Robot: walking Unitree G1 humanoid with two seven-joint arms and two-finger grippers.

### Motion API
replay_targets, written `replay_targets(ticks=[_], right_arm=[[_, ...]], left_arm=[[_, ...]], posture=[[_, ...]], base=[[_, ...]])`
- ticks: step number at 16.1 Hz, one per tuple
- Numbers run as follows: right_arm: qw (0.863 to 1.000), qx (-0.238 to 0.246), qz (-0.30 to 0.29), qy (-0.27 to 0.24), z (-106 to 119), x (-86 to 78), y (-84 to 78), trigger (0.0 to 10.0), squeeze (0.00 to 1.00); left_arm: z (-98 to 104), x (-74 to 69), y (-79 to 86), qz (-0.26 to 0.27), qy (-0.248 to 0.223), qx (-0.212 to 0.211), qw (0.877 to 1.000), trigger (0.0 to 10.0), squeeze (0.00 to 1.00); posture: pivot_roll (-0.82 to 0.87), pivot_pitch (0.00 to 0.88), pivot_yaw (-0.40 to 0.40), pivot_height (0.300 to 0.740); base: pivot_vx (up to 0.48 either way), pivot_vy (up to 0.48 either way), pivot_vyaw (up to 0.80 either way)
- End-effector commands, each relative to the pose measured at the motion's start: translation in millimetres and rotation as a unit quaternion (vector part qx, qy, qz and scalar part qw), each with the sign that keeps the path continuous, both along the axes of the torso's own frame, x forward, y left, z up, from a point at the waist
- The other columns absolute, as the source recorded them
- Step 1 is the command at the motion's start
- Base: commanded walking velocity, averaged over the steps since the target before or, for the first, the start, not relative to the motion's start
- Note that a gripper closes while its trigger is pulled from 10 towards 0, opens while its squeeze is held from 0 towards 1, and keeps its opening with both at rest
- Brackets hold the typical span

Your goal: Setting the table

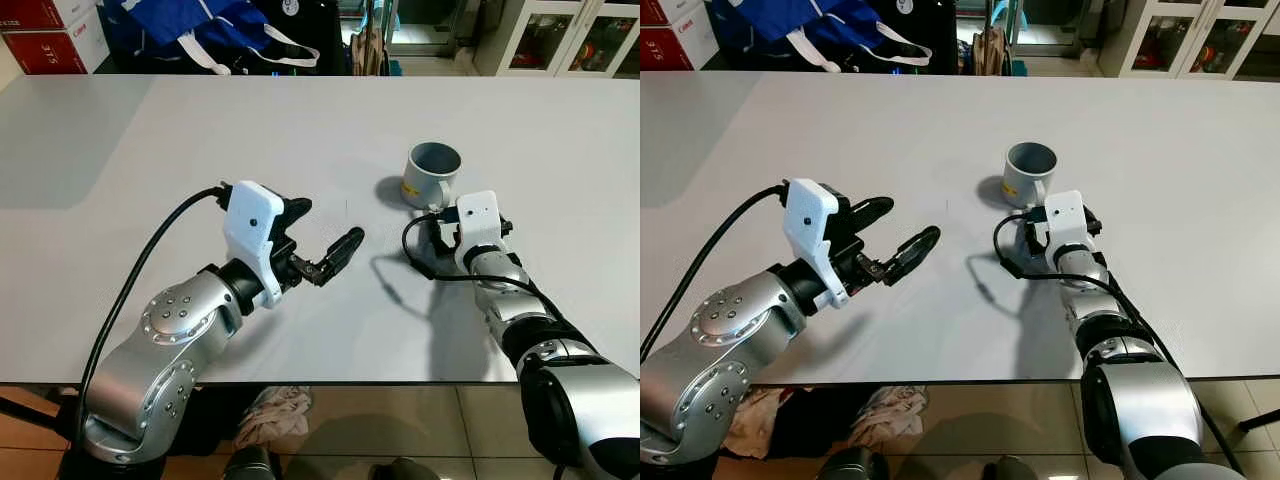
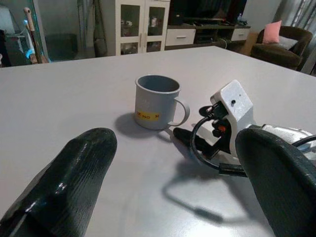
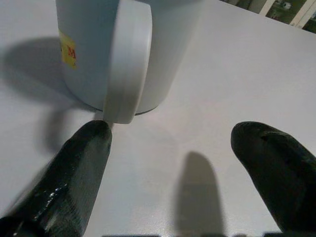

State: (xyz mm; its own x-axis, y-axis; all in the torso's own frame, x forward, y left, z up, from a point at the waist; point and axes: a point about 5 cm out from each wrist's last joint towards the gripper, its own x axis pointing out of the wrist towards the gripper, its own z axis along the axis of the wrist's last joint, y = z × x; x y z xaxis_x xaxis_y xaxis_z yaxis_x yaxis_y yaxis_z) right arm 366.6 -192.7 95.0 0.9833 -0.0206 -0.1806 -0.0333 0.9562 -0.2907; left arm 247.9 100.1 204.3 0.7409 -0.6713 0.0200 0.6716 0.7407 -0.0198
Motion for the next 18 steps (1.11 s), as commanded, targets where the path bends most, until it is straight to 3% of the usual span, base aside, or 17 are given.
replay_targets(ticks=[1, 6, 11, 12, 15, 18], right_arm=[[1.000, 0.008, 0.004, 0.003, -2.8, -1.4, 2.7, 10.0, 1.00], [1.000, 0.016, 0.005, -0.006, 0.7, 0.3, 4.0, 10.0, 1.00], [0.998, 0.015, 0.002, -0.067, 20.1, 5.2, -0.6, 10.0, 1.00], [0.997, 0.010, 0.004, -0.080, 22.1, 3.4, -4.3, 10.0, 0.00], [0.996, 0.003, 0.006, -0.085, 16.5, -4.1, -10.2, 10.0, 0.00], [0.995, 0.018, 0.023, -0.091, 9.4, -14.6, -4.2, 10.0, 0.00]], left_arm=[[-0.1, 1.3, -1.5, -0.004, -0.002, 0.006, 1.000, 10.0, 0.00], [0.6, 2.3, -1.2, -0.003, -0.005, 0.004, 1.000, 10.0, 0.00], [-4.7, 5.6, 0.3, 0.006, -0.002, 0.009, 1.000, 10.0, 0.00], [-6.0, 6.1, -0.4, 0.006, -0.001, 0.008, 1.000, 10.0, 0.00], [-9.6, 8.5, -2.1, 0.003, 0.002, 0.007, 1.000, 10.0, 0.00], [-14.0, 13.6, -4.5, 0.003, 0.003, 0.010, 1.000, 10.0, 0.00]], posture=[[0.11, 0.053, 0.012, 0.727], [0.11, 0.045, 0.009, 0.727], [0.09, 0.031, 0.004, 0.727], [0.08, 0.028, 0.002, 0.727], [0.05, 0.020, 0.003, 0.727], [0.02, 0.007, 0.008, 0.727]], base=[[0.000, 0.000, 0.00], [0.000, 0.000, 0.00], [0.000, 0.000, 0.00], [0.000, 0.000, 0.00], [0.000, 0.000, 0.00], [0.000, 0.000, 0.00]])
